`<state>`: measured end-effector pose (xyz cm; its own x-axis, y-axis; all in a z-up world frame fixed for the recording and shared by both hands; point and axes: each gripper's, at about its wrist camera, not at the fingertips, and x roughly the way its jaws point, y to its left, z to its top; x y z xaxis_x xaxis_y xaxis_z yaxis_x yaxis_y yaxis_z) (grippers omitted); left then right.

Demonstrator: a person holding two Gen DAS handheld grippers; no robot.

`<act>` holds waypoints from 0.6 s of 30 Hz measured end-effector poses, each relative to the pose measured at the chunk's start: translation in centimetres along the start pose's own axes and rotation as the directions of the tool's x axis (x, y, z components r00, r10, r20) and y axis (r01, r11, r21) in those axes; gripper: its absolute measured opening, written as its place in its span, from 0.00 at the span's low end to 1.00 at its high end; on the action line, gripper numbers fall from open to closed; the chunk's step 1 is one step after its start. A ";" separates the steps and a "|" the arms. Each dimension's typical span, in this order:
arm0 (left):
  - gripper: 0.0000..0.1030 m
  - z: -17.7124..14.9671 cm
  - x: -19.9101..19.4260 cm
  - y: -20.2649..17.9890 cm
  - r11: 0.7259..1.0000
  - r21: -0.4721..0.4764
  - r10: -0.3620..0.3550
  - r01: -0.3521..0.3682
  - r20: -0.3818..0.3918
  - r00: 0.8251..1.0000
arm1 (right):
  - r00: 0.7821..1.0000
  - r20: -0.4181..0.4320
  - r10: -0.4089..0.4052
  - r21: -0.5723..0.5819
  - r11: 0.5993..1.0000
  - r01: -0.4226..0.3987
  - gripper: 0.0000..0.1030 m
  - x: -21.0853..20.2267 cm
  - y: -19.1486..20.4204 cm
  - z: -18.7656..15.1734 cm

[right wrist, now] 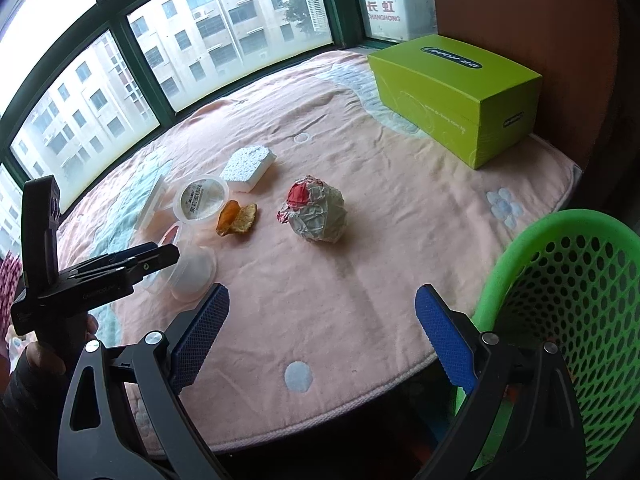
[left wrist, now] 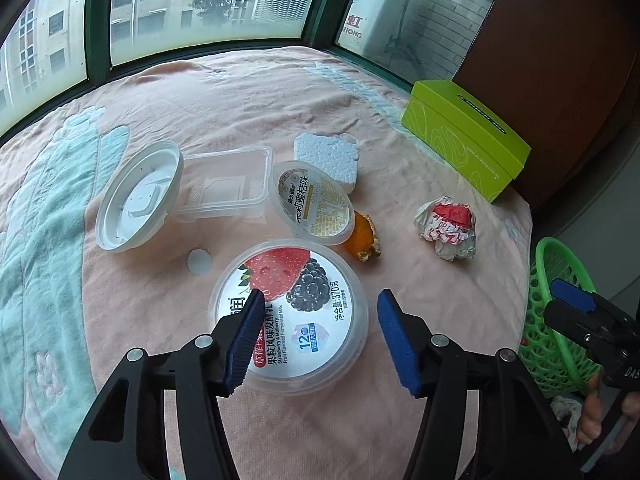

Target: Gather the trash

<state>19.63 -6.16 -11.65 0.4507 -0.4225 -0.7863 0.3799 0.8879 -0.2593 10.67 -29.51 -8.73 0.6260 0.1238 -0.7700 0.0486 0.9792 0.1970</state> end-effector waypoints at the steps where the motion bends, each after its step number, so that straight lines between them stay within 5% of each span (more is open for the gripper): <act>1: 0.56 -0.1 0.0 0.0 1.000 0.003 -0.001 0.001 0.003 1.000 | 1.000 -0.002 0.001 -0.002 1.000 -0.001 0.91 0.0 0.1 0.0; 8: 0.89 -0.1 -0.7 0.2 1.000 0.002 0.031 -0.031 0.038 0.999 | 1.000 -0.009 0.003 -0.004 1.000 -0.003 0.91 0.4 0.2 -0.2; 18: 0.92 -0.3 1.9 2.1 0.997 -0.074 0.022 -0.026 -0.047 0.999 | 1.000 -0.017 0.005 -0.005 1.000 -0.005 0.91 0.7 0.2 -0.1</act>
<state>21.02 -5.03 -13.83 0.4202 -0.3937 -0.8175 0.3077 0.9094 -0.2798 11.06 -29.25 -9.27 0.6130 0.1317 -0.7790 0.0412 0.9793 0.1979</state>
